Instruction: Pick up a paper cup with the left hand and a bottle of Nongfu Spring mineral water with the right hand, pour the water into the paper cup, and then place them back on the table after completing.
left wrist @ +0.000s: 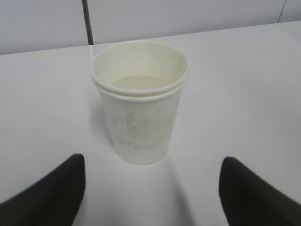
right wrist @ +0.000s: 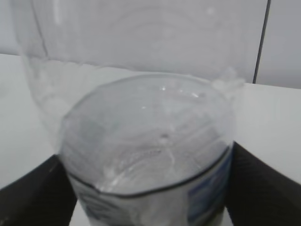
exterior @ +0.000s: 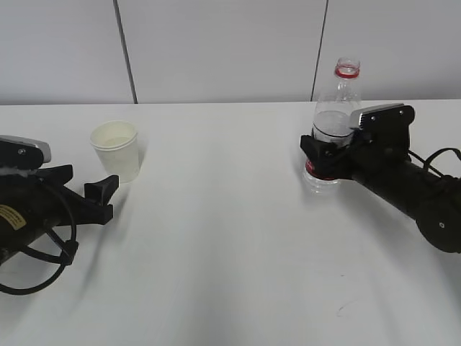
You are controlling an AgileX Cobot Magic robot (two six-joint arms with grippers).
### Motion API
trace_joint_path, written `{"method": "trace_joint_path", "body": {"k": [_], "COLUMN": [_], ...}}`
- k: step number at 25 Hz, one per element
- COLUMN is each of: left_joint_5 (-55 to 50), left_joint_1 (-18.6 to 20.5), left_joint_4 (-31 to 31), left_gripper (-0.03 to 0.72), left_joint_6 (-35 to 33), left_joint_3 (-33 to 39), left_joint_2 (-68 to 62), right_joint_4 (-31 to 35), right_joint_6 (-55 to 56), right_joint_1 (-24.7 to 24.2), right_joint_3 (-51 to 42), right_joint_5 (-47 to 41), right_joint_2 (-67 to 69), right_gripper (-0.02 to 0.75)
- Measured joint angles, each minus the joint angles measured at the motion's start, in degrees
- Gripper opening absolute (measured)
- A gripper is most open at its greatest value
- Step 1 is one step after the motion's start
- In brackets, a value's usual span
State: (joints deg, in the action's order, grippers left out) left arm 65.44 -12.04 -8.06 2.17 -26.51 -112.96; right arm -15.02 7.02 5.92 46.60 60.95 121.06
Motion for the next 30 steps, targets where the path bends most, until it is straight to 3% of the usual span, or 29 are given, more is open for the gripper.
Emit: {"method": "trace_joint_path", "body": {"k": [26,30], "left_joint_5": [-0.07,-0.06], "left_joint_1": [0.0,0.0], "left_joint_4": [-0.71,-0.71], "left_gripper": [0.538,0.538], "left_joint_6": [0.12,0.19], "left_joint_3": [2.65,4.59], "left_joint_2": [1.15,3.32], "right_joint_4": [4.06,3.95], "right_joint_6": [0.0,0.0], "right_joint_1": [0.0,0.0], "right_joint_3": [-16.69,-18.22], "right_joint_5": [1.29,-2.48], "right_joint_2": [-14.57,-19.11], "right_gripper": [0.63,0.629]}}
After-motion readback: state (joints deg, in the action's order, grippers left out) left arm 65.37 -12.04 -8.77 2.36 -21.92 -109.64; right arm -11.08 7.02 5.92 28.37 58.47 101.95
